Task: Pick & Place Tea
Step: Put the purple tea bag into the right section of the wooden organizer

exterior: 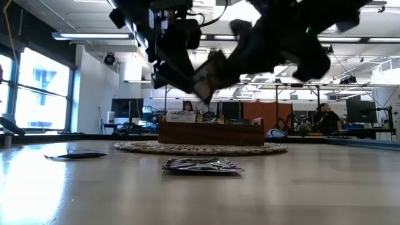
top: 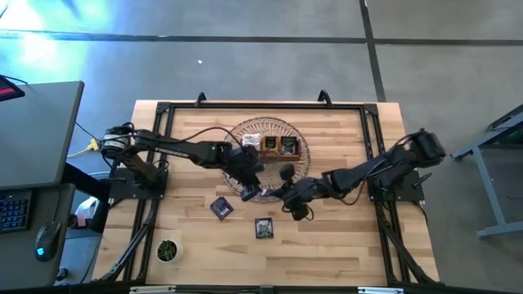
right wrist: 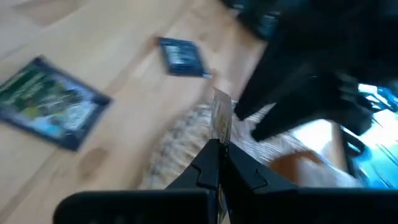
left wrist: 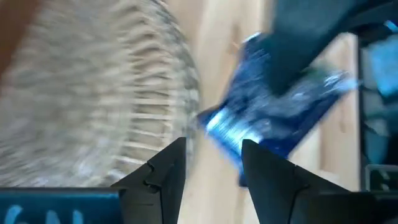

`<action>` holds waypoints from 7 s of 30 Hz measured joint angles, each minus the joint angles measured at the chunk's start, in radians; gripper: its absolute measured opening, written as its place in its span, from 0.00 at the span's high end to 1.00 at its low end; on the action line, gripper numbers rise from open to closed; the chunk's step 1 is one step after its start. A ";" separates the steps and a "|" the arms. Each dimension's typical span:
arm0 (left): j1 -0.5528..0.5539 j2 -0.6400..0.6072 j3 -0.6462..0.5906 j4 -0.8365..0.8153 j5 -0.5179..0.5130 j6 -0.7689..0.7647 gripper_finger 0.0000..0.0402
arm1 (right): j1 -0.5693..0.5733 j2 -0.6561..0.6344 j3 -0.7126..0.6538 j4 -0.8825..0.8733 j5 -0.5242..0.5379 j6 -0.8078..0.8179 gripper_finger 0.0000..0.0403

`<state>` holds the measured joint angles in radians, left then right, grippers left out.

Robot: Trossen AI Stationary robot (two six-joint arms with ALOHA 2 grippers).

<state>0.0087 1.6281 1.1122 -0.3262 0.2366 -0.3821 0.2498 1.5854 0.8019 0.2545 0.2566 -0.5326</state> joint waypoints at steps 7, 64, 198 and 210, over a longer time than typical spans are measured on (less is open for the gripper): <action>0.017 -0.003 -0.001 -0.066 -0.136 -0.048 0.62 | -0.086 -0.235 0.002 -0.285 0.180 0.103 0.99; 0.007 -0.004 0.000 -0.110 -0.198 -0.006 0.62 | -0.706 0.071 0.536 -1.058 -0.423 -0.005 0.60; -0.278 -0.038 -0.176 0.534 -0.525 0.611 1.00 | -0.166 -0.163 -0.383 0.628 -0.408 0.701 0.59; -0.277 -0.040 -0.175 0.979 -0.271 1.014 1.00 | -0.165 -0.126 -0.398 0.833 -0.454 0.800 0.59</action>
<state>-0.2684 1.5879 0.9371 0.6532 -0.0346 0.6319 0.0849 1.4593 0.4042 1.0872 -0.1975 0.2671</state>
